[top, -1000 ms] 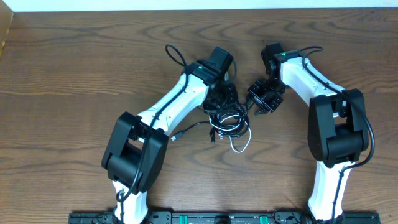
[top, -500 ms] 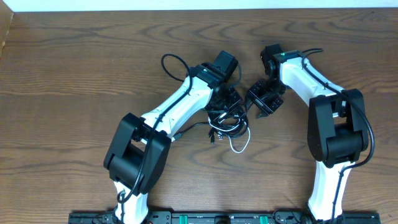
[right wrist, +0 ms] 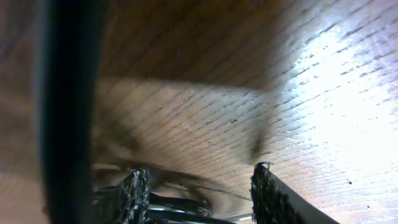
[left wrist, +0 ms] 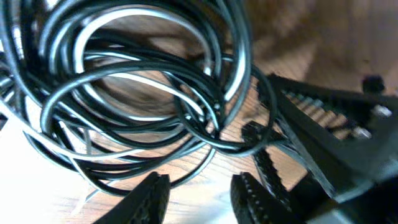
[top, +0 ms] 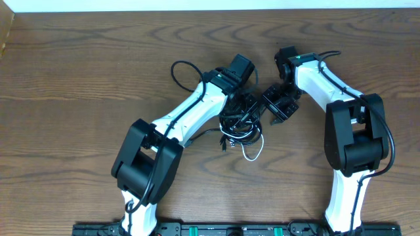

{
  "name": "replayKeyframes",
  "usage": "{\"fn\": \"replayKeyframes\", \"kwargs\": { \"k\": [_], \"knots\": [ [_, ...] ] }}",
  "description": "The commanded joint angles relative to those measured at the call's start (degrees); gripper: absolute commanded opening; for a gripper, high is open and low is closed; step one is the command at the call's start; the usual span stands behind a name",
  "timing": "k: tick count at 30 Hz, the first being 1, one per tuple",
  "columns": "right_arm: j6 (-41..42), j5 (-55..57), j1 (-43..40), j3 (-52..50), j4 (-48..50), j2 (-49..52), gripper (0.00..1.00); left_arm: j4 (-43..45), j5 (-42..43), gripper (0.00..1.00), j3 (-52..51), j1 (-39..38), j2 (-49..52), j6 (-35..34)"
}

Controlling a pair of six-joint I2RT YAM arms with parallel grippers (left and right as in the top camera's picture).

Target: Untangle cables

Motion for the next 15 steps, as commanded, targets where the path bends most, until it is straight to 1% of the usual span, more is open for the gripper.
{"fn": "replayKeyframes", "kwargs": {
  "k": [1, 7, 10, 15],
  "knots": [
    [0.3, 0.3, 0.2, 0.8, -0.3, 0.1, 0.48, -0.4, -0.9, 0.36, -0.5, -0.1, 1.1, -7.4],
    [0.3, 0.3, 0.2, 0.8, -0.3, 0.1, 0.44, -0.2, -0.9, 0.36, -0.5, 0.0, 1.2, -12.8],
    [0.3, 0.3, 0.2, 0.8, -0.3, 0.1, 0.41, -0.2, -0.9, 0.36, -0.5, 0.0, 1.2, -14.2],
    [0.3, 0.3, 0.2, 0.8, -0.3, 0.1, 0.4, 0.1, -0.9, 0.36, -0.6, 0.0, 1.7, -17.9]
  ]
}}
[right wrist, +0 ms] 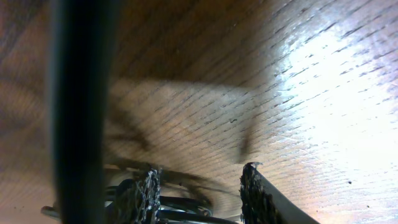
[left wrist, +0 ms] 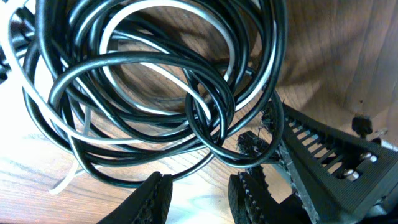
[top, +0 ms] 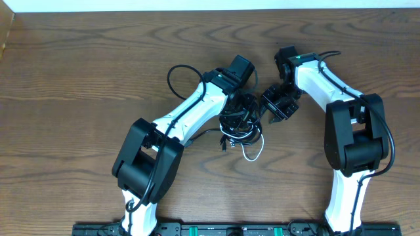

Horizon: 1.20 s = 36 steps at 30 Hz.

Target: Untangle cables

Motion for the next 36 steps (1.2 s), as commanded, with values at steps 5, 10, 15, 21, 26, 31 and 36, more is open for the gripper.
{"fn": "replayKeyframes", "kwargs": {
  "k": [5, 10, 15, 21, 26, 31, 36],
  "knots": [
    [0.3, 0.3, 0.2, 0.8, -0.2, 0.1, 0.39, 1.7, 0.1, 0.34, -0.5, -0.1, 3.2, -5.2],
    [0.3, 0.3, 0.2, 0.8, -0.2, 0.1, 0.4, 3.1, 1.0, 0.34, -0.5, -0.1, 4.1, -5.6],
    [0.3, 0.3, 0.2, 0.8, -0.2, 0.1, 0.4, 3.5, 1.0, 0.34, -0.5, -0.1, 4.2, -6.1],
    [0.3, 0.3, 0.2, 0.8, -0.2, 0.1, 0.39, 3.4, 1.0, 0.34, -0.5, -0.1, 4.9, -6.5],
    [0.3, 0.3, 0.2, 0.8, -0.2, 0.1, 0.4, 3.5, 1.3, 0.32, -0.5, -0.1, 5.5, -8.2],
    [0.3, 0.3, 0.2, 0.8, -0.2, 0.1, 0.4, 3.2, 1.2, 0.29, -0.5, -0.3, 5.5, -8.6],
    [0.3, 0.3, 0.3, 0.8, -0.2, 0.1, 0.4, 3.2, 0.3, 0.29, -0.5, -1.0, 5.5, -9.3]
  ]
}}
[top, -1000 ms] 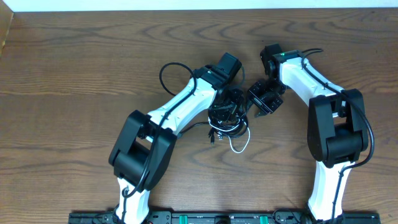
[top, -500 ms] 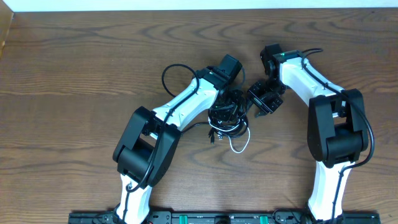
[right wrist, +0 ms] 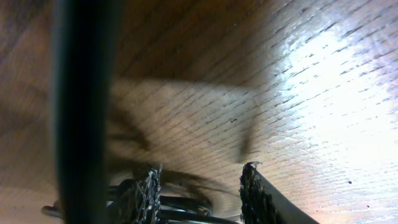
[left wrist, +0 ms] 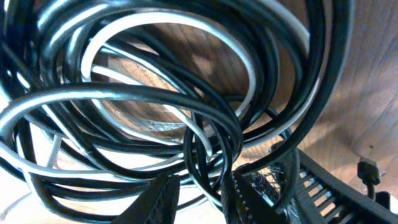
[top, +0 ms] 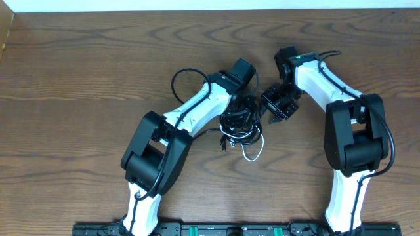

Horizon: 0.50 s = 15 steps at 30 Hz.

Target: Untangle cables

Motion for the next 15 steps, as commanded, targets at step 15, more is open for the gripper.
{"fn": "replayKeyframes", "kwargs": {
  "k": [15],
  "knots": [
    [0.3, 1.0, 0.3, 0.8, -0.2, 0.1, 0.41, -0.2, -2.3, 0.33, -0.7, -1.7, 1.2, -2.1]
  ]
}}
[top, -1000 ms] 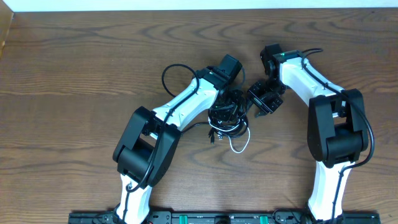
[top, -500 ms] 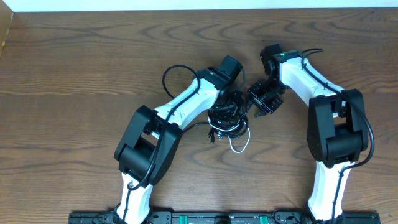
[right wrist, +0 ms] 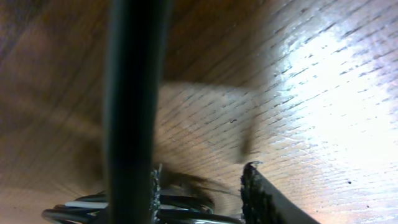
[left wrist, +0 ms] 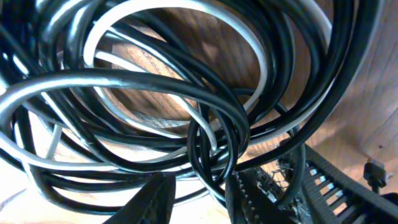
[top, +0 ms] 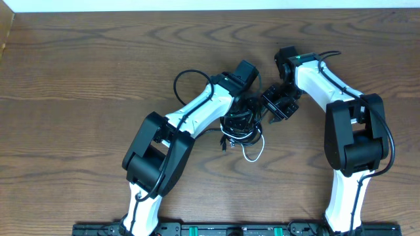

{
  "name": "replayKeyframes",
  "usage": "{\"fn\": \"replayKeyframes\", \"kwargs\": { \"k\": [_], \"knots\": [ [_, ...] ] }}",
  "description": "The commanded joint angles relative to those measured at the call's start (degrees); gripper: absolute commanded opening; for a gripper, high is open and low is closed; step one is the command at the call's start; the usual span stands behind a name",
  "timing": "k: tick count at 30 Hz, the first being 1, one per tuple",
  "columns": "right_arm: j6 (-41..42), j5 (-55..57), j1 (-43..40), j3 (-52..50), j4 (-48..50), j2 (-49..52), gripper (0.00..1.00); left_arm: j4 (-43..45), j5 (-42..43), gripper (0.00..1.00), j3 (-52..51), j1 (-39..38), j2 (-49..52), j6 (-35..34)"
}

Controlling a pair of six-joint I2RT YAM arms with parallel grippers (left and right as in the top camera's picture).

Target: Untangle cables

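Note:
A tangle of black and white cables [top: 241, 124] lies mid-table, with a black loop [top: 188, 80] reaching out to the left and a white loop [top: 251, 155] trailing toward the front. My left gripper [top: 248, 103] [left wrist: 198, 200] hangs over the tangle, open, with a black loop [left wrist: 214, 155] passing between its fingers. My right gripper [top: 264, 113] [right wrist: 199, 196] reaches in from the right, its fingers closed against a bundle of cables [right wrist: 186, 208]. A thick black cable [right wrist: 134, 93] crosses close in front of the right wrist camera.
The brown wooden table [top: 79, 98] stretches around the tangle on all sides. Both arms meet over the tangle, and the right gripper's ribbed finger [left wrist: 329, 186] shows at the lower right of the left wrist view.
My left arm has edged slightly to the right over the tangle. The thick black cable in the right wrist view has shifted right. Both grippers' jaw gaps look unchanged.
At first my right gripper's fingers stood wider apart at the tangle's edge; half a second later they had narrowed onto cables and have stayed so. My left gripper stayed open and has come closer to the coils, with a black loop now between its fingers.

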Motion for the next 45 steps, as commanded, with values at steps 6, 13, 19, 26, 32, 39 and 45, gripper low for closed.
{"fn": "replayKeyframes", "kwargs": {
  "k": [6, 13, 19, 26, 32, 39, 45],
  "knots": [
    [-0.9, 4.9, 0.3, 0.8, -0.2, 0.1, 0.44, -0.2, -2.2, 0.34, -0.7, -0.5, 1.5, -0.5],
    [-2.3, 4.9, 0.3, 0.8, 0.0, 0.1, 0.35, 0.0, -3.1, 0.34, -0.7, -0.5, 2.6, -0.8],
    [-2.3, 4.1, 0.3, 0.8, 0.0, 0.1, 0.34, 2.2, -2.8, 0.29, -0.7, -0.4, 2.9, -1.2],
    [-2.3, 4.1, 0.3, 0.8, 0.0, 0.1, 0.35, 2.3, -0.7, 0.19, -0.7, 0.1, 2.9, -0.9],
    [-2.3, 4.1, 0.3, 0.8, 0.0, 0.1, 0.35, 2.1, -0.7, 0.09, -0.7, 0.3, 2.9, -0.9],
    [-2.3, 4.1, 0.3, 0.8, 0.0, 0.1, 0.35, 2.2, -0.7, 0.23, -0.7, 0.3, 2.9, -0.9],
    [-3.7, 3.3, 0.3, 0.8, 0.0, 0.1, 0.34, 2.1, -4.2, 0.36, -0.7, 0.3, 2.9, -0.9]
  ]
}}
